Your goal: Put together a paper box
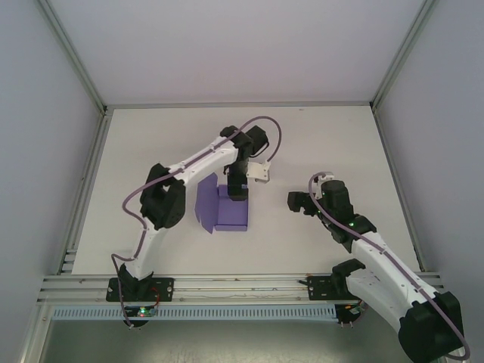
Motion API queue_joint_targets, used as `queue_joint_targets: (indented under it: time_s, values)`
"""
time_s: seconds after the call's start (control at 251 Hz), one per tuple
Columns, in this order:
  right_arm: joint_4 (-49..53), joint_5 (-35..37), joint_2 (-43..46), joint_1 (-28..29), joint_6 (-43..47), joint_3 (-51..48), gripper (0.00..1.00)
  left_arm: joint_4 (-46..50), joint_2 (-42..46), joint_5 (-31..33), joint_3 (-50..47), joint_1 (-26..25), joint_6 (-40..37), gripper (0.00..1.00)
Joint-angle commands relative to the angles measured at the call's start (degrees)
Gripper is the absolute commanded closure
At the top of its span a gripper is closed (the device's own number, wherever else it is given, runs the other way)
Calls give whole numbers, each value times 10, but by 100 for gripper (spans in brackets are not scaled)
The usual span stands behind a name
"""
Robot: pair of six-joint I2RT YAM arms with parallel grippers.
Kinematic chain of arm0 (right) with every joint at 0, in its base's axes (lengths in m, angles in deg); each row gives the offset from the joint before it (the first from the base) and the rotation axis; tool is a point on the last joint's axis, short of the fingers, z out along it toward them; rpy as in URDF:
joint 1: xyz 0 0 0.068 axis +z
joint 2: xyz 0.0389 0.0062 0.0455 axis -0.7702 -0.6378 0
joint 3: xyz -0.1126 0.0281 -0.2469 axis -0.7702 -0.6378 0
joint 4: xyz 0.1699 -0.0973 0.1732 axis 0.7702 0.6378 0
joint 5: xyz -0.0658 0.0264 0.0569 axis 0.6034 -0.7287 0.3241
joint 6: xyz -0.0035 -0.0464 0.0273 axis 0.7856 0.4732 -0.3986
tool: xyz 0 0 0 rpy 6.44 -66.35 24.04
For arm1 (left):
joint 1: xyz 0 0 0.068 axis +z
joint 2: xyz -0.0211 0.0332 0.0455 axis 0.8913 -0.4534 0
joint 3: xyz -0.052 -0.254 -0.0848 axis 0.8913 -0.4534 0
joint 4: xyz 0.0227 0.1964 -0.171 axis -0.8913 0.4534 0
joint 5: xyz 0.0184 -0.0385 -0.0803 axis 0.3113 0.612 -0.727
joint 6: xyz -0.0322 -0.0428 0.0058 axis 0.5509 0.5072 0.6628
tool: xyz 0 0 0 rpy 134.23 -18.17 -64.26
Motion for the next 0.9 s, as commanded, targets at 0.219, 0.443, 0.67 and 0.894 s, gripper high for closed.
queue_joint_targets:
  time_s: [0.219, 0.443, 0.67, 0.894]
  values:
    - [-49, -164, -217, 74, 293, 183, 5, -285, 297, 75, -264, -6, 197, 0]
    - [151, -215, -491, 122, 505, 450, 18, -377, 506, 336, -447, 13, 557, 0]
    - [308, -260, -656, 136, 651, 621, 25, -299, 688, 345, -628, 112, 788, 0]
    - [382, -230, -752, 138, 658, 728, 36, -288, 775, 309, -705, 150, 809, 0]
